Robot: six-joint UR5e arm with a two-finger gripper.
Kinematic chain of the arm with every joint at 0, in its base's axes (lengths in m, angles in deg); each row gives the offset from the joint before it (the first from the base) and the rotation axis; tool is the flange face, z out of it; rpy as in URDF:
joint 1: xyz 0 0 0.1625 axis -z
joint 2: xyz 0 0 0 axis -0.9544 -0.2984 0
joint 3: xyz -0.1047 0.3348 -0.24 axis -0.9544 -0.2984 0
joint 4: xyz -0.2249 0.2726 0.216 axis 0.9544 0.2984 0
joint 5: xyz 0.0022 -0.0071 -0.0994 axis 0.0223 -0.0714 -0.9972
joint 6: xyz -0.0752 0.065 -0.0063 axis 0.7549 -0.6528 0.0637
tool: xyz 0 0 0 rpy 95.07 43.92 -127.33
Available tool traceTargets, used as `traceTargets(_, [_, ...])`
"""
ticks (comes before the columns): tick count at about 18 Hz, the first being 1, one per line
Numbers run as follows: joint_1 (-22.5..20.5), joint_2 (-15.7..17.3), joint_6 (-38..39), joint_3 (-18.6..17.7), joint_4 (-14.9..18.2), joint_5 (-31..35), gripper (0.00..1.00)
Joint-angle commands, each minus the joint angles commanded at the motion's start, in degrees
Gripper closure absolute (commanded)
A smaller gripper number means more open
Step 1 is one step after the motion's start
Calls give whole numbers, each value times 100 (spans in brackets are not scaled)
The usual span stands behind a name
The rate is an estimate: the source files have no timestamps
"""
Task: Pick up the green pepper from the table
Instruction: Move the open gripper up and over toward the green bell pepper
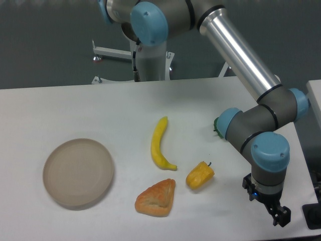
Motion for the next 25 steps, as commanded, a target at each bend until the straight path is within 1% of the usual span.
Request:
traceTargets(4, [0,17,9,-9,0,0,0])
traceTargets(6, [17,79,17,-96,-9,26,0])
traceTargets(8, [18,219,157,-315,-96,61,0])
traceTargets(10, [-26,386,534,-587,-246,35,0])
traceTargets(13, [-44,605,808,-895,-237,18,0])
traceTargets(15, [-184,930,844,-1360,-194,-17,0])
traceTargets(17, [-403,1334,844,-1975,-185,-315,0])
traceTargets(19, [-623,1703,774,-2494,-158,-527,0])
traceTargets(21, [-738,1959,747,-2837,-18,-536,0])
traceTargets(22, [-773,2056,704,-2952,87,-519,0])
traceTargets(25, [-878,2319,99,-3286,456,-501,0])
